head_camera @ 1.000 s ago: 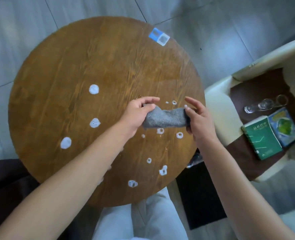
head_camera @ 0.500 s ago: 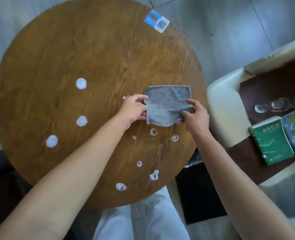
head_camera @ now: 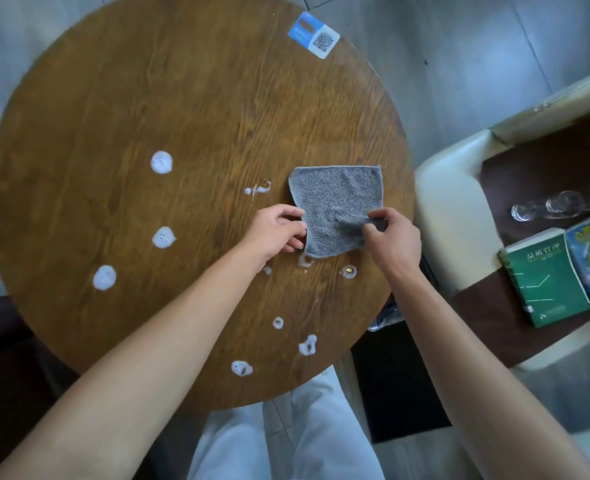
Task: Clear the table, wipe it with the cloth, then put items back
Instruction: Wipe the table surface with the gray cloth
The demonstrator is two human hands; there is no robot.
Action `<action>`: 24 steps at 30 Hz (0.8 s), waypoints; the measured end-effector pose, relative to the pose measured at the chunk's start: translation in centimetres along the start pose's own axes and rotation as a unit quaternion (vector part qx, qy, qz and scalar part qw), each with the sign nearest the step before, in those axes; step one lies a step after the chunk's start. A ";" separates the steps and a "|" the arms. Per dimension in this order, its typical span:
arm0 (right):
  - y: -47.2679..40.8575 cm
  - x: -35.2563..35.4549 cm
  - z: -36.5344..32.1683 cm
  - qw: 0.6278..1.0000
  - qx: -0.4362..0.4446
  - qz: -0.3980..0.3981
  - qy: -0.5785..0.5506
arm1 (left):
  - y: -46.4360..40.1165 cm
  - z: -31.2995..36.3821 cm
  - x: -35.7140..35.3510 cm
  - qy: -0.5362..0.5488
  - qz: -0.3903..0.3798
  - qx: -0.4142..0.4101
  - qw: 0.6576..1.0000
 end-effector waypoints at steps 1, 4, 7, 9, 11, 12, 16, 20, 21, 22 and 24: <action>0.2 0.2 0.0 0.998 0.023 0.024 0.051 | 0.1 0.1 0.3 0.012 -0.005 -0.003 1.000; 0.7 0.0 -0.5 0.981 0.139 0.102 0.087 | -0.1 0.0 1.9 -0.011 0.043 -0.044 0.998; 0.3 -2.0 -1.7 0.970 0.211 0.084 0.084 | -0.7 -0.4 4.7 -0.148 0.166 -0.138 0.965; -0.7 -4.1 -2.3 0.967 0.227 0.058 0.100 | -1.6 -0.1 6.4 -0.252 0.206 -0.203 0.923; -1.7 -6.3 -2.4 0.962 0.237 0.049 0.125 | -3.8 0.7 8.1 -0.339 0.212 -0.257 0.880; -2.1 -7.4 -2.3 0.960 0.238 0.052 0.138 | -5.3 1.1 8.9 -0.379 0.210 -0.276 0.858; -2.6 -9.9 -1.3 0.952 0.234 0.084 0.180 | -10.9 3.0 10.8 -0.518 0.189 -0.274 0.787; -3.3 -10.8 -0.2 0.936 0.257 0.092 0.222 | -13.7 4.3 10.6 -0.567 0.173 -0.268 0.759; -3.6 -10.9 -0.1 0.933 0.263 0.092 0.230 | -14.1 4.5 10.7 -0.573 0.170 -0.271 0.755; -3.8 -10.9 0.0 0.929 0.268 0.090 0.238 | -14.5 4.6 10.9 -0.578 0.171 -0.270 0.751; -4.2 -10.8 0.1 0.923 0.274 0.085 0.257 | -15.1 4.7 11.4 -0.581 0.187 -0.260 0.748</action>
Point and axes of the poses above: each hand's wrist, its own y-axis away from the middle knuckle, its own x-axis out of the back of the hand, z = x × y, the point moved 1 cm from there along -y, towards the middle knuckle
